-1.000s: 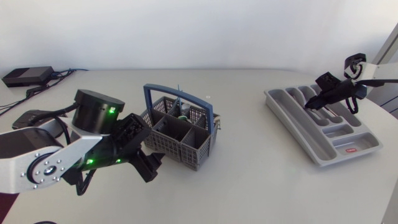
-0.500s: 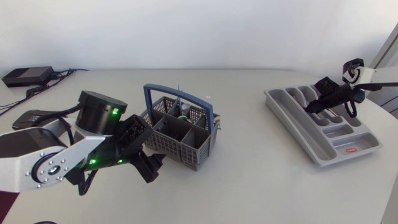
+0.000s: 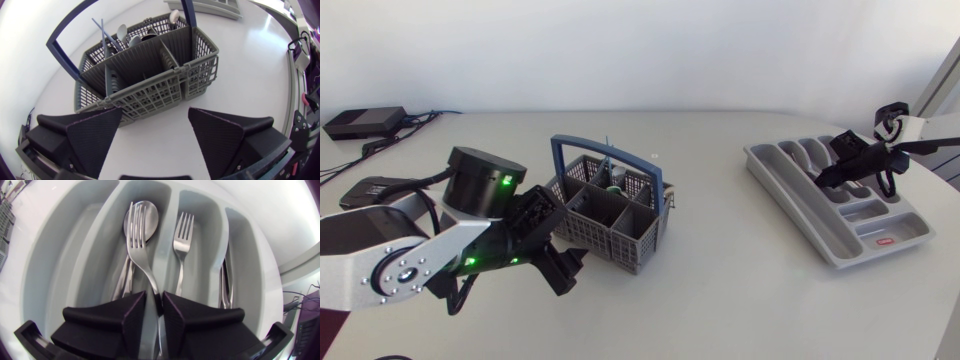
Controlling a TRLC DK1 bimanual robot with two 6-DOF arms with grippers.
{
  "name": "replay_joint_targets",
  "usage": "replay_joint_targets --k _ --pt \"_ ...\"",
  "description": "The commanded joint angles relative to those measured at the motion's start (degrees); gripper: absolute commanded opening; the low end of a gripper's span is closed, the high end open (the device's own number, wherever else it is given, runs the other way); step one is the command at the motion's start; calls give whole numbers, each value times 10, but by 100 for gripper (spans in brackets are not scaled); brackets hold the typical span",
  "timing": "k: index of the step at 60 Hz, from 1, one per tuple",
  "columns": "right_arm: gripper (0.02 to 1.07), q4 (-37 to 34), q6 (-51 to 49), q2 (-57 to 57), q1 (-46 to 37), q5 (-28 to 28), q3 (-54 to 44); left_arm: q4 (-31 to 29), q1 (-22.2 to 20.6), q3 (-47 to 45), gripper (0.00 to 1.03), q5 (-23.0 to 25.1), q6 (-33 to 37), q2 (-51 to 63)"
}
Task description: Unload the cutlery basket into the drawer organizer.
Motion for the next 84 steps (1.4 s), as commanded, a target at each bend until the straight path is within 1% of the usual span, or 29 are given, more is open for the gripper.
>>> replay_joint_targets --k 1,22,29,34,38,40,43,44,46,54,64,68,76,78,81,84 --pt "29 -10 -19 -9 7 -3 -20 6 -4 -11 92 -2 -2 5" --pt "29 -16 -16 -24 9 -3 -32 7 -5 -12 92 -2 -3 4" --pt "29 -15 -17 -47 14 -3 -66 7 -5 -13 92 -2 -3 3" --pt "29 -2 -18 -62 24 -2 -99 9 -6 -13 92 -2 -4 4" --pt "29 8 -15 -68 26 0 -106 9 -9 -13 92 -2 -5 5" --pt "34 8 -9 -68 27 0 -100 9 -9 -13 92 -2 -5 5" --pt "46 5 -7 -68 25 0 -91 9 -9 -12 92 -3 -5 4" --pt "49 3 -7 -68 24 0 -89 9 -9 -13 92 -3 -5 3" --pt "50 0 -7 -68 23 0 -85 9 -9 -13 92 -4 -4 2" --pt "50 -17 -11 -72 17 0 -69 9 -7 -16 92 -4 -4 -3" --pt "49 -17 -17 -76 14 0 -64 9 -10 -15 92 -5 -5 -3" --pt "44 -17 -20 -75 14 1 -61 10 -10 -15 92 -5 -5 -2" --pt "43 -17 -26 -68 16 4 -56 10 -9 -15 92 -5 -5 -1" --pt "39 -21 -33 -66 17 5 -55 10 -9 -14 92 -5 -5 0" --pt "37 -22 -36 -66 20 8 -55 10 -10 -14 92 -5 -5 0" --pt "31 -22 -40 -65 23 13 -55 11 -9 -14 92 -5 -5 1"
